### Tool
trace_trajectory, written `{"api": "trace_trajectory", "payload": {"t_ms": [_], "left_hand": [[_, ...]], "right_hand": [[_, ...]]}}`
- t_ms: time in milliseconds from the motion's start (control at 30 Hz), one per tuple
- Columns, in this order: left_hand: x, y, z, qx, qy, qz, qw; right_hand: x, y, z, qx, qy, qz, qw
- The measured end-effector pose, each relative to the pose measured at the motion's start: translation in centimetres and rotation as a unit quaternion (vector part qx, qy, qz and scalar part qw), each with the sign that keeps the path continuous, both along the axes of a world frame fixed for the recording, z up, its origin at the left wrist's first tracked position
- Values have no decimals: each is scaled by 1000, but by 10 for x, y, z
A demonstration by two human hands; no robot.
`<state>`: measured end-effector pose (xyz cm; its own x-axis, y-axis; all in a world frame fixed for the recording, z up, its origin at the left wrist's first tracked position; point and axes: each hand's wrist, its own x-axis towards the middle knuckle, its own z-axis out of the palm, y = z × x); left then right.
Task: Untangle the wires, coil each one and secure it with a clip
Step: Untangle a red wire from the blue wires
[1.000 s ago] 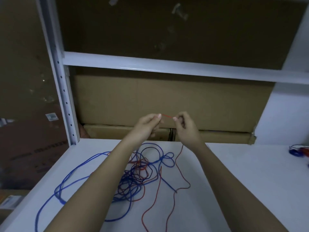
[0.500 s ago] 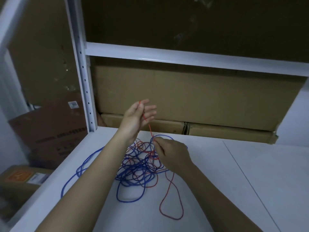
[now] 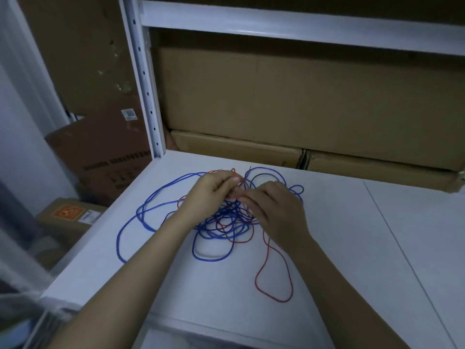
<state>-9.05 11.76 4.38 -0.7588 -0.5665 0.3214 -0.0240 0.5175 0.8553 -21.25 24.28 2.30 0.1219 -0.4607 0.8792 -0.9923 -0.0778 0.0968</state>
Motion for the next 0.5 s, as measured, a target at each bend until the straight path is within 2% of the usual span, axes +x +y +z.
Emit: {"api": "trace_trajectory", "payload": {"t_ms": [67,167,233,300,367,433,500], "left_hand": [[5,3,-8,8,-22,-16,1000],[9,16,-10,99,-31,-51,993],[10,22,-9,164,-20,-67,984],[12,24,-7,229,10,-65,971],[13,25,-7,281,34,-60,957],[12,27,-5,339,60,-66,936],[11,26,-4,392,106,-69,911]], "right_hand": [[-7,-1,0,-25,-18,-16,999],[-13,-9,6,-40,-61,-21,997],[-16,-18,10,-5,-138,-5,990],[-18,-27,10,55,-279,26,959],[-17,-34,7,136,-406,38,903],[-13,-39,2,205,-466,36,860],[-7,-39,-2,235,-495,46,835]]}}
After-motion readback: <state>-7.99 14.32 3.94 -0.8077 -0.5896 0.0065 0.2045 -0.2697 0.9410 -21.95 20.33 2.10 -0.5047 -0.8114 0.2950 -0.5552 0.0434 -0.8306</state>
